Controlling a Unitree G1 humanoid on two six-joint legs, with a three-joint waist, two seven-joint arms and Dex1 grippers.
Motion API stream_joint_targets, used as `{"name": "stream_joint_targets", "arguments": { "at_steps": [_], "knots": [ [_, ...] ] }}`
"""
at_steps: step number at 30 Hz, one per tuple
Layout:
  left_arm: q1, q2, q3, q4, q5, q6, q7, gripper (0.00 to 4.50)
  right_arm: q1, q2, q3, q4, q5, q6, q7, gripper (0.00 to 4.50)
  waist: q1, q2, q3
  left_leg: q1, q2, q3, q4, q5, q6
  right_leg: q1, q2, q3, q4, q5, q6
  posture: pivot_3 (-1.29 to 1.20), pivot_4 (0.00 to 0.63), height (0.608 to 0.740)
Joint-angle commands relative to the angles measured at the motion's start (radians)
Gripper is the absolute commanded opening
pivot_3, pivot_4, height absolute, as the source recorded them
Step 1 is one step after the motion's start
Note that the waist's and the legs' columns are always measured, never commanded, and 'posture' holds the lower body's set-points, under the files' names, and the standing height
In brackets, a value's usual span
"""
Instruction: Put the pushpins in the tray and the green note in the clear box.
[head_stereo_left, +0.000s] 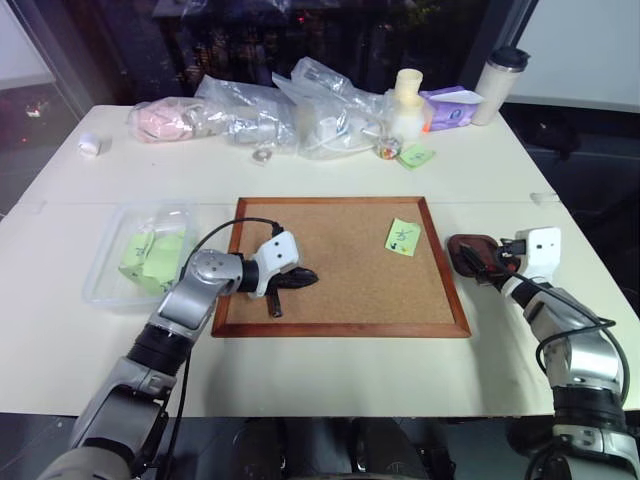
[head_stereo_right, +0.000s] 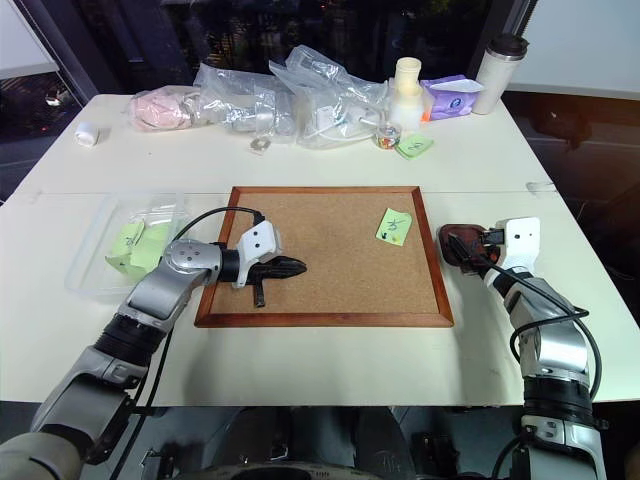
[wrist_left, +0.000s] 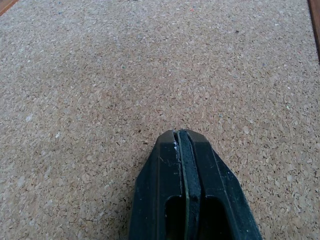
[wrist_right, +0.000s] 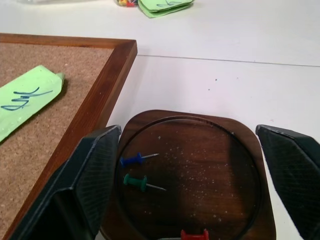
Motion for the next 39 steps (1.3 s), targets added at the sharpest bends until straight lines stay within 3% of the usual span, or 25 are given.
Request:
{"name": "stream_joint_targets", "arguments": {
  "at_steps": [1, 6, 9, 14, 30, 33, 39],
  "knots": [
    [0.019, 0.000, -0.021, 0.030, 0.034, 0.018, 0.016, 0.00, -0.028, 0.002, -0.043, -0.053, 0.029, -0.008, -0.015, 4.46, -0.001, 0.000, 0.000, 0.000, 0.000, 0.000, 0.000, 0.000, 0.000, 0.000, 0.000, 0.000, 0.000, 0.000, 0.000, 0.00, 0.150, 0.734],
    [0.019, 0.002, -0.020, 0.026, 0.034, 0.021, 0.014, 0.00, -0.050, 0.017, 0.005, -0.138, 0.093, 0.048, 0.057, 4.46, -0.002, 0.000, 0.000, 0.000, 0.000, -0.001, 0.000, 0.000, 0.000, 0.000, 0.000, 0.000, 0.000, 0.000, 0.000, 0.00, 0.150, 0.734],
    [0.016, 0.003, -0.018, 0.027, 0.034, 0.022, 0.013, 0.00, -0.065, 0.025, 0.139, -0.156, 0.030, 0.062, 0.108, 4.46, -0.003, 0.000, 0.000, 0.000, 0.000, -0.001, 0.000, 0.000, 0.000, 0.000, 0.000, 0.000, 0.000, 0.000, 0.000, 0.00, 0.150, 0.734],
    [0.023, 0.008, -0.015, 0.014, 0.032, 0.028, 0.014, 0.00, -0.073, 0.055, 0.230, -0.127, -0.003, 0.041, 0.151, 4.46, 0.000, 0.000, 0.000, 0.000, 0.000, -0.001, 0.000, -0.001, 0.001, 0.000, 0.000, 0.000, 0.000, 0.000, 0.000, 0.00, 0.150, 0.734],
    [0.044, 0.012, -0.012, -0.021, 0.022, 0.068, 0.017, 0.00, -0.051, 0.079, 0.245, -0.074, -0.003, -0.003, 0.218, 4.46, -0.003, 0.000, 0.000, -0.001, 0.000, -0.001, -0.001, -0.001, 0.002, -0.001, 0.000, 0.000, -0.002, 0.000, 0.000, 0.00, 0.150, 0.734],
    [0.044, 0.016, -0.014, -0.011, 0.027, 0.066, 0.014, 0.00, -0.055, 0.085, 0.248, -0.048, -0.011, -0.023, 0.222, 3.23, -0.004, 0.000, 0.000, 0.000, 0.000, -0.001, -0.001, -0.001, 0.002, -0.001, 0.000, 0.000, -0.002, 0.000, 0.000, 0.00, 0.150, 0.734],
    [0.054, 0.027, -0.013, -0.022, 0.025, 0.071, 0.008, 0.00, -0.059, 0.100, 0.243, -0.035, -0.015, -0.042, 0.217, 0.10, -0.005, 0.000, 0.000, 0.000, 0.001, -0.001, -0.002, -0.001, 0.002, -0.001, 0.000, 0.000, -0.002, 0.000, 0.000, 0.00, 0.150, 0.734]
  ]
}}
